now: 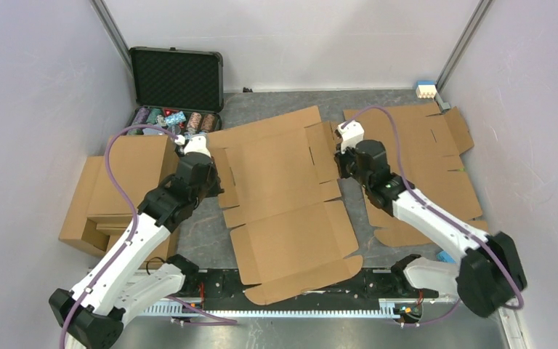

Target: Fold the paper box

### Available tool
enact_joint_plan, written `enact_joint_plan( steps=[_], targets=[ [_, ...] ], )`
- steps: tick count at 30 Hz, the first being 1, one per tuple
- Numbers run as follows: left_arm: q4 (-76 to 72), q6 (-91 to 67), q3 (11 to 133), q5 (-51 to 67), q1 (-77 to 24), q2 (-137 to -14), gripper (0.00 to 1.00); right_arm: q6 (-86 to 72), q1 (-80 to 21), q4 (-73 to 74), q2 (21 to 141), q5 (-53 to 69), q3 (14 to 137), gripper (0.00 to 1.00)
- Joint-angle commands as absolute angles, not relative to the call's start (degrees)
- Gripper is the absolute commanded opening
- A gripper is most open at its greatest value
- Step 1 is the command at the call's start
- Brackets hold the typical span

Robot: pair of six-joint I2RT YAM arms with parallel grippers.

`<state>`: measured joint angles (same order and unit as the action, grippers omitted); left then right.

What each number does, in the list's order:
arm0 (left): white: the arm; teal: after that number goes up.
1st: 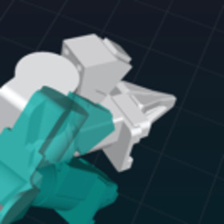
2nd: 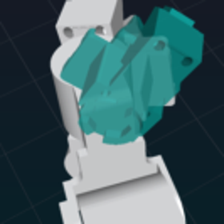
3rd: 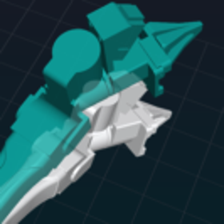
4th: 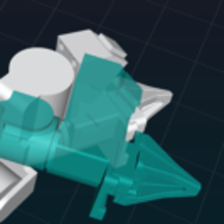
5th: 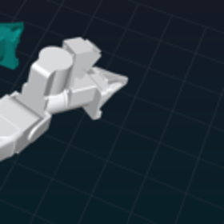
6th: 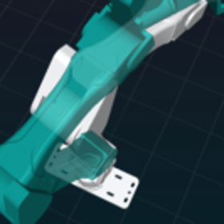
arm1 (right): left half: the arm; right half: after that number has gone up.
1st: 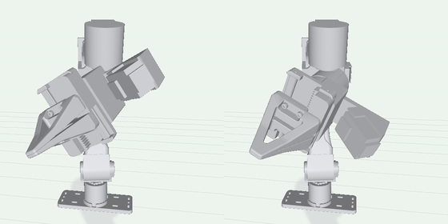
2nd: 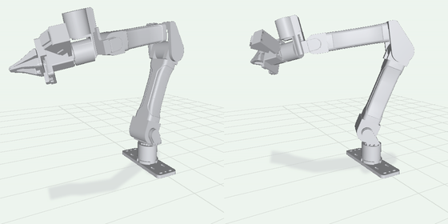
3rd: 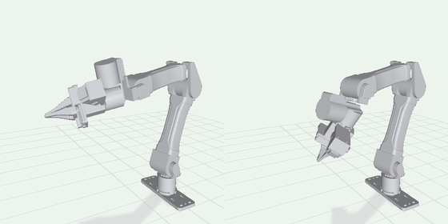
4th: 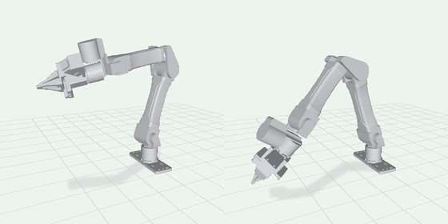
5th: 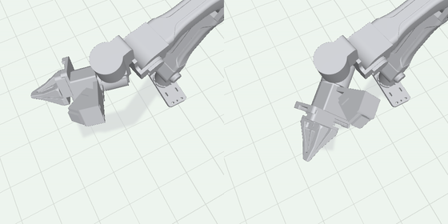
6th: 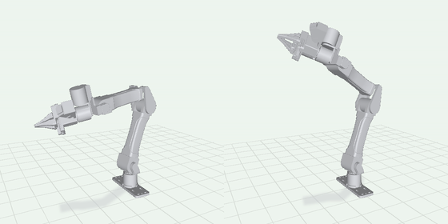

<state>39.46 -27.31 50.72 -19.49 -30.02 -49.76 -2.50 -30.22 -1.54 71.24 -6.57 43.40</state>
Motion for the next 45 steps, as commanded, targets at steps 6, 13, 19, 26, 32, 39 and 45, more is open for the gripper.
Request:
enact_joint_plan(
  steps=[6, 13, 19, 26, 32, 39, 45],
  targets=[
    [31.61, -27.06, 50.26, -18.55, -30.15, -49.18, 0.02, -3.99, -30.19, -2.39, 54.23, -0.45, 36.52, 0.0],
    [23.12, -25.16, 43.58, -15.77, -30.15, -43.66, 0.02, -5.41, -30.23, -4.66, 45.54, -10.04, 30.11, 0.0],
    [20.37, -21.51, 39.31, -18.87, -30.17, -37.04, 0.02, -6.79, -30.24, -2.71, 41.85, -19.54, 27.98, 0.0],
    [18.95, -21.75, 37.34, -18.81, -30.15, -35.17, 0.04, -5.51, -30.23, -6.02, 37.68, -16.12, 25.58, 0.0],
    [19.38, -23.1, 37.57, -19.7, -30.15, -36.3, 0.05, -4.75, -30.18, -6.97, 33.44, -17.79, 24.3, 0.0],
    [17.47, -26.22, 35.36, -18.28, -30.15, -36.03, 0.19, -4.69, -30.23, -8.52, 30.45, -16.49, 21.63, 0.0],
    [17.9, -27.52, 35.96, -20.05, -30.15, -37.44, 0.64, -1.36, -30.2, -12.47, 27.66, -5.1, 19.04, 0.0]
  ],
)
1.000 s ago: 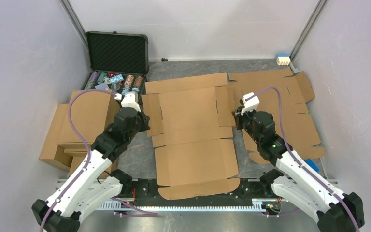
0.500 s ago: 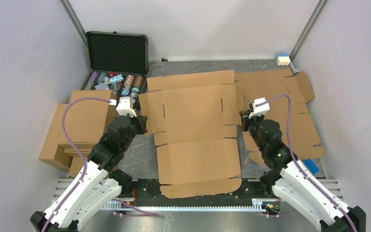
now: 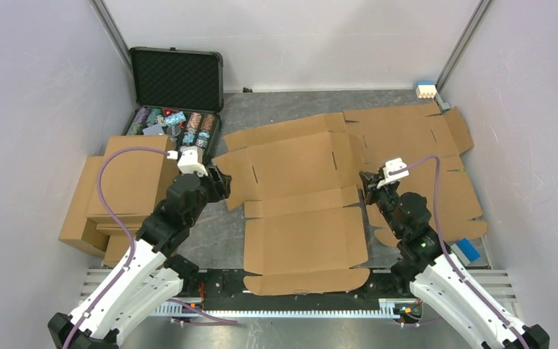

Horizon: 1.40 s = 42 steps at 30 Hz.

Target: Fold the paper box

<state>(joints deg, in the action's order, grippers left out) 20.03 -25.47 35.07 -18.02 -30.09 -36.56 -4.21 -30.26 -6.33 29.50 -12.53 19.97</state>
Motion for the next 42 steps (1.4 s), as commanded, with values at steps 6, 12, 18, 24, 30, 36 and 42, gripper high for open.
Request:
enact_joint_plan(
  steps=[6, 12, 18, 24, 30, 36, 42],
  targets=[
    [20.3, -28.82, 38.17, -18.76, -30.13, -42.69, 0.7, -1.92, -30.21, -12.96, 25.03, -5.73, 17.32, 0.0],
    [20.87, -32.26, 36.67, -16.11, -30.17, -45.7, 0.69, -2.89, -30.23, -13.06, 21.73, -5.62, 14.53, 0.0],
    [23.2, -38.71, 34.07, -12.73, -30.16, -48.84, 0.66, -4.46, -30.21, -12.0, 20.82, -8.39, 12.86, 0.0],
    [24.78, -42.52, 32.13, -7.4, -30.14, -51.88, 0.65, -7.48, -30.29, -9.44, 23.24, -13.84, 11.86, 0.0],
    [27.69, -42.72, 32.94, -1.76, -31.51, -57.86, 0.65, -10.13, -30.25, -9.17, 22.78, -17.16, 9.66, 0.0],
    [27.51, -44.1, 31.18, -0.75, -36.08, -60.0, 0.61, -10.55, -30.21, -9.79, 21.63, -17.03, 8.08, 0.0],
    [27.51, -46.81, 27.51, 2.78, -37.07, -57.85, 0.6, -10.56, -30.28, -8.66, 22.61, -17.74, 8.27, 0.0]
  ],
)
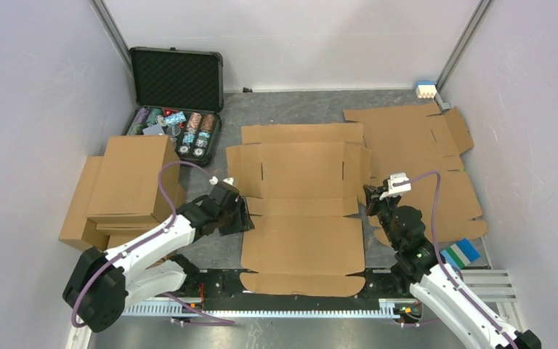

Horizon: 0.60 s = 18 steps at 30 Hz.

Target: Fold the paper box

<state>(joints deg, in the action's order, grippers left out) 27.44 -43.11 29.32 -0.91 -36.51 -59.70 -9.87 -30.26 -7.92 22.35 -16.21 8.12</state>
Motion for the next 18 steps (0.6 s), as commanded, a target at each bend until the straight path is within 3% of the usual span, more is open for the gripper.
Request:
enact_joint_plan(
  steps=[1, 5, 8, 9, 18],
  targets=[
    [27.51, -46.97, 27.1, 3.1, -37.09, -57.67, 0.59, -10.56, -30.21, -8.46, 22.8, -17.75, 8.37, 0.0],
    [25.77, -48.08, 25.74, 5.01, -37.18, -59.32, 0.41, -10.93, -30.17, -7.88, 22.66, -17.25, 8.77, 0.0],
    [22.34, -48.74, 25.71, 9.27, -37.16, -62.77, 0.08, -11.44, -30.23, -7.2, 22.91, -17.31, 8.86, 0.0],
    [22.38, -48.57, 26.47, 9.36, -37.1, -63.46, 0.02, -11.58, -30.21, -6.77, 23.1, -17.28, 8.94, 0.0],
    [42.87, -38.85, 49.55, -7.24, -34.41, -62.57, 0.02, -13.32, -30.23, 0.99, 23.25, -12.49, 12.24, 0.0]
  ],
)
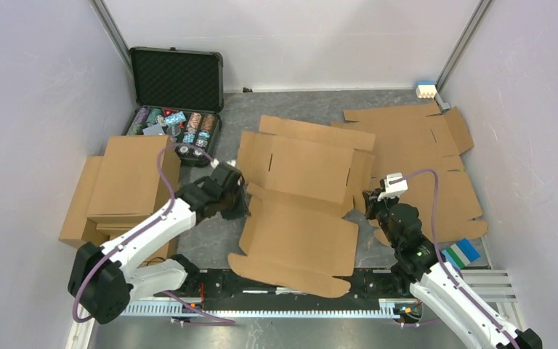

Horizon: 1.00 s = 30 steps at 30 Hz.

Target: Fold the paper box

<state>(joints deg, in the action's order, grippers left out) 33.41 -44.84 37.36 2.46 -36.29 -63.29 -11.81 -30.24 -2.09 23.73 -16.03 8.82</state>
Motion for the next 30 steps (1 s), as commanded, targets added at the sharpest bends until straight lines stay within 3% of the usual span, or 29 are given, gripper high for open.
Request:
enact_joint_plan(
  steps=[1, 9, 15, 18, 21, 27, 30],
  targets=[
    [44.7, -37.82, 52.96, -8.4, -33.94, -62.95, 0.02, -13.88, -30.24, 1.92, 22.99, -11.34, 12.27, 0.0],
    [54.23, -30.33, 75.13, -16.08, -31.91, -70.25, 0.02, -19.17, -30.31, -6.99, 19.58, 12.35, 4.49, 0.0],
    [58.05, -26.65, 83.08, -18.02, -31.86, -74.1, 0.02, -24.53, -30.31, -12.72, 19.57, 21.83, 0.31, 0.02],
    [58.03, -26.38, 81.96, -18.39, -31.83, -74.79, 0.02, -24.47, -30.38, -11.79, 18.26, 23.97, 0.31, 0.25],
    [57.79, -26.28, 79.88, -18.06, -31.85, -75.0, 0.02, -21.77, -30.36, -5.95, 16.87, 20.19, 1.52, 0.37],
    [56.8, -25.93, 75.57, -14.34, -31.83, -72.53, 0.07, -17.74, -30.34, 1.5, 18.21, 13.75, 6.13, 0.8],
    [56.65, -25.58, 73.19, -13.97, -31.82, -71.25, 0.09, -16.6, -30.37, 2.94, 21.65, 10.64, 9.24, 0.91]
  ],
)
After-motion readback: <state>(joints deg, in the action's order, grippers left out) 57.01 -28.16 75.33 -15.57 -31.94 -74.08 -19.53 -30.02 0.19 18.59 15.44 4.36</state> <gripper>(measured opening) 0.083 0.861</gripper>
